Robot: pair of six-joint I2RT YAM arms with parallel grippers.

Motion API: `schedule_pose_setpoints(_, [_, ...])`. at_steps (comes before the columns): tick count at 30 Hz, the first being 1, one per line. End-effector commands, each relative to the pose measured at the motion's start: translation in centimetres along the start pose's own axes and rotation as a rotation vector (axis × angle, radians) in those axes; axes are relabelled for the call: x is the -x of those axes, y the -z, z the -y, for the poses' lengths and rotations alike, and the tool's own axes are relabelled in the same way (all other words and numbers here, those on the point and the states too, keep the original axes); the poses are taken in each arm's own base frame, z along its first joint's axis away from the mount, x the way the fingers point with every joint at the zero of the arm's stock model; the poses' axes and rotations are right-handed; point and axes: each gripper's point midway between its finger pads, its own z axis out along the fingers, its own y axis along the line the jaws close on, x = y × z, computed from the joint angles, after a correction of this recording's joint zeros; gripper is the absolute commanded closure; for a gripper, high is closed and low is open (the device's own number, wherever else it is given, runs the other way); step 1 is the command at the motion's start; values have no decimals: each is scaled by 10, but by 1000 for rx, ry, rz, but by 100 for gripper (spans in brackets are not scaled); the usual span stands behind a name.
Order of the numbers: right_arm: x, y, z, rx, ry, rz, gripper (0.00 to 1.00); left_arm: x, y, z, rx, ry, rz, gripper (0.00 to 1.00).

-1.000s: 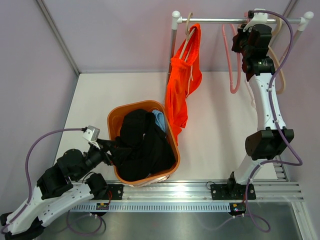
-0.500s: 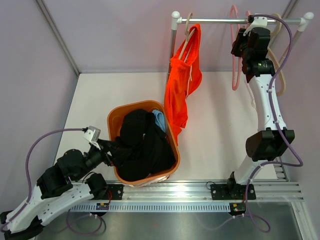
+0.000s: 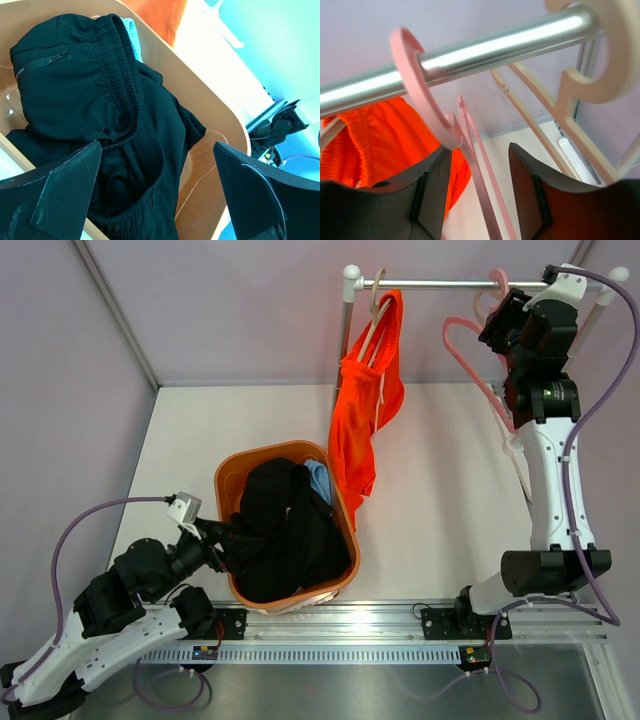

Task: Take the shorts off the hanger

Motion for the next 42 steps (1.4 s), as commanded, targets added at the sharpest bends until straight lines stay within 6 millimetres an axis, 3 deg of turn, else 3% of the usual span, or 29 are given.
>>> schedule_pose_setpoints(1, [31,28,9,-36,-60,88,41,8,-1,7,-29,8,33,1])
schedule_pose_setpoints(8, [62,68,1,22,-112,168,37,8,-2,7,-27,8,32,1])
schedule_pose_setpoints(14, [70,86,-39,112,-96,138,36,7,-3,7,-26,7,28,1])
schedule_pose_setpoints(15, [76,93,-54,136,-90,149,36,7,-3,6,-25,4,25,1])
schedule_pose_setpoints(18, [60,90,-89,182,-60,101,36,7,-3,7,-25,5,26,1])
schedule_pose_setpoints(19, [63,93,-98,198,-55,101,36,6,-4,6,-23,4,23,1])
schedule_pose_setpoints(20, [49,81,-111,208,-39,67,36,7,-3,7,-24,4,24,1])
schedule_pose_setpoints(21, [44,83,-126,235,-35,53,36,7,-3,6,-22,4,23,1])
schedule_pose_setpoints(22, [47,84,-134,245,-31,56,36,7,-3,7,-23,5,23,1])
schedule_pose_setpoints(23, [31,72,-146,245,-10,24,35,7,-3,7,-23,4,23,1])
schedule_pose_setpoints(25, [28,74,-165,265,4,18,35,7,-3,7,-23,3,23,1])
schedule_pose_setpoints(26, [14,65,-176,264,19,-6,35,7,-3,7,-23,3,23,1])
schedule_pose_setpoints(29, [0,59,-196,265,36,-21,34,7,-3,6,-22,4,25,1])
schedule_pose_setpoints(32, [-11,55,-209,269,47,-32,34,7,-3,7,-27,4,26,1])
schedule_pose_setpoints(42, [-35,39,-220,243,66,-43,32,7,-2,8,-35,5,28,1])
